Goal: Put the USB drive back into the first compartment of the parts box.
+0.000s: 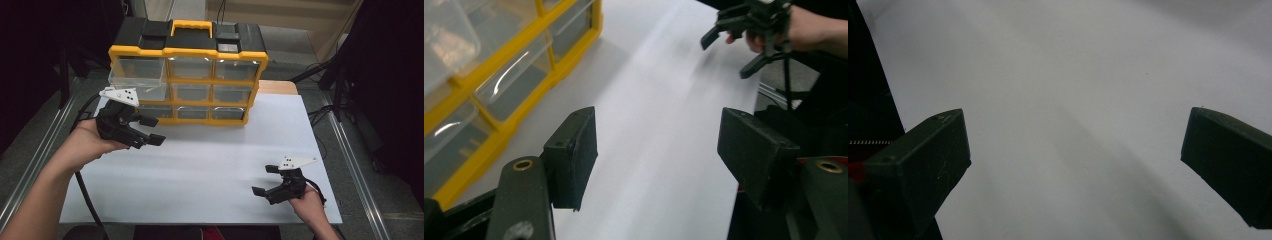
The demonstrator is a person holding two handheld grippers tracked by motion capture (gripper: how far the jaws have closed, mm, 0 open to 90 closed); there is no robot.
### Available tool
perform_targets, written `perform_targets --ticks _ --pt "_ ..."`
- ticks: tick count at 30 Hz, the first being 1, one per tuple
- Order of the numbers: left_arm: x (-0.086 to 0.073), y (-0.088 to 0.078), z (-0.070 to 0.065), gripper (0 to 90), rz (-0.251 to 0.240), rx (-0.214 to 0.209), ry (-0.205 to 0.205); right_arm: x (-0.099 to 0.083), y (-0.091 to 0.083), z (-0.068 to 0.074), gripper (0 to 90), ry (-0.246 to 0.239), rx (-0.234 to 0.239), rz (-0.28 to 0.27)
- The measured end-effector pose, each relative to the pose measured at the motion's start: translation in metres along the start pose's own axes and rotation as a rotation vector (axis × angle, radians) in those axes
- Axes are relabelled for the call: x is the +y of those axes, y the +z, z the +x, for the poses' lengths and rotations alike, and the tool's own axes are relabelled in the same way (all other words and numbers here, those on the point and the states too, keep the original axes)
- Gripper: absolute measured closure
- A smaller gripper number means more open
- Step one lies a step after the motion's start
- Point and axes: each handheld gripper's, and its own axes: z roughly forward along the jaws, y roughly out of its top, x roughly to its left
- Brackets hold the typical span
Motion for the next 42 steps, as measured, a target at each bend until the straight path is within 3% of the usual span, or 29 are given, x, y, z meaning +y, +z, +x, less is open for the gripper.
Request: perform_targets --ticks 4,11,24,29,36,38,42 --pt "-0.014 0.012 0.001 33.5 0.021 0.048 -0.007 0.0 0.0 0.0 0.0 0.003 0.002 -0.002" --pt "-0.032 0.027 0.002 33.5 -0.016 0.091 -0.039 0.001 0.001 -0.001 0.0 0.0 0.0 0.002" --pt "-0.067 0.051 0.003 33.5 -0.078 0.126 -0.069 0.008 0.004 -0.004 0.0 0.021 -0.01 -0.006" --pt "-0.086 0.061 0.007 33.5 -0.122 0.129 -0.132 0.011 0.006 -0.007 0.0 0.03 -0.015 -0.003" --pt "-0.106 0.07 0.005 33.5 -0.152 0.152 -0.17 0.007 0.006 -0.009 0.0 0.036 -0.025 -0.005" --pt "-0.113 0.072 0.004 33.5 -0.147 0.145 -0.183 0.006 0.005 -0.01 0.0 0.036 -0.029 0.001" --pt "-0.12 0.072 0.002 33.4 -0.128 0.161 -0.162 0.003 0.005 -0.009 0.0 0.04 -0.03 0.003"
